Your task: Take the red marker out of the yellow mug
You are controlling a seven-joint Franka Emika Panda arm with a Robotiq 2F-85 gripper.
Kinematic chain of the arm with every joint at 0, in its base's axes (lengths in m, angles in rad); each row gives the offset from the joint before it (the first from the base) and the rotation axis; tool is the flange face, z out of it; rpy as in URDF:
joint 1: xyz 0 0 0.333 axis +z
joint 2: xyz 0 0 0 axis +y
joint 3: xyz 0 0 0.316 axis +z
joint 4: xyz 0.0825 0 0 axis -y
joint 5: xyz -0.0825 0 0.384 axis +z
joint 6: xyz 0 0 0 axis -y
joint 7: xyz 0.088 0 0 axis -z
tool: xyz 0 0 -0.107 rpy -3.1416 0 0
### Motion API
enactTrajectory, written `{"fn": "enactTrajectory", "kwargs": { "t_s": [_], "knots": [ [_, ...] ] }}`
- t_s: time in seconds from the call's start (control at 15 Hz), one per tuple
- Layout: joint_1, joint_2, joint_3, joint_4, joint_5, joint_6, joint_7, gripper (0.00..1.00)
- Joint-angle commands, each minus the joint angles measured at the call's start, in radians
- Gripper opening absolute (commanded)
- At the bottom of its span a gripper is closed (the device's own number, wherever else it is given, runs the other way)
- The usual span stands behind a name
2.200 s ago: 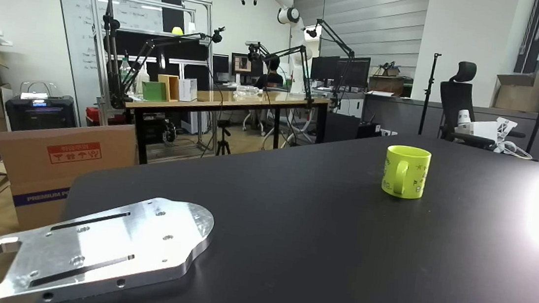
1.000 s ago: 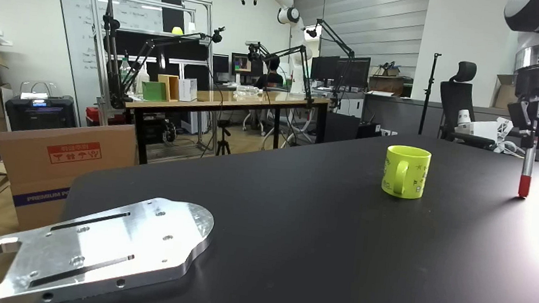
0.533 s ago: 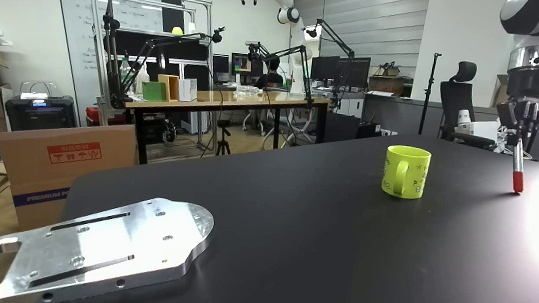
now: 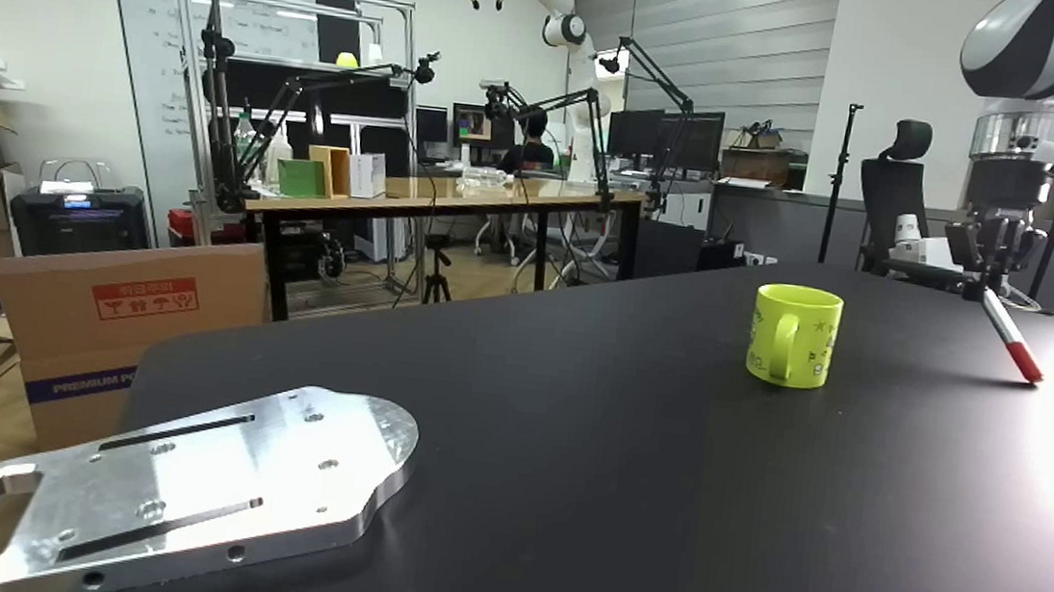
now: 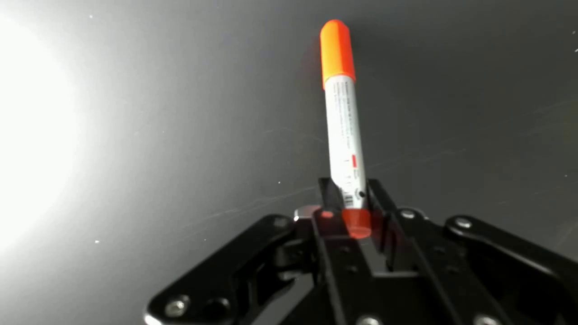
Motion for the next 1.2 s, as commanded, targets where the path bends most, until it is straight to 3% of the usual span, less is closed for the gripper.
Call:
{"fn": "enactTrajectory", "kwargs": {
  "t_s": [0.0,0.47,0.73,0.8,0.87,1.13],
  "knots": [
    [0.019,0.005,0.006,-0.033,-0.041,0.043,0.061,0.05],
    [0.064,0.021,0.0,-0.102,-0.1,0.127,0.118,0.05],
    [0.07,0.035,0.001,-0.1,-0.115,0.113,0.144,0.05],
    [0.069,0.027,0.005,-0.109,-0.114,0.112,0.145,0.45],
    [0.068,0.016,0.009,-0.118,-0.113,0.11,0.14,0.46],
    [0.062,-0.075,0.029,-0.19,-0.097,0.119,0.115,0.73]
  ]
}}
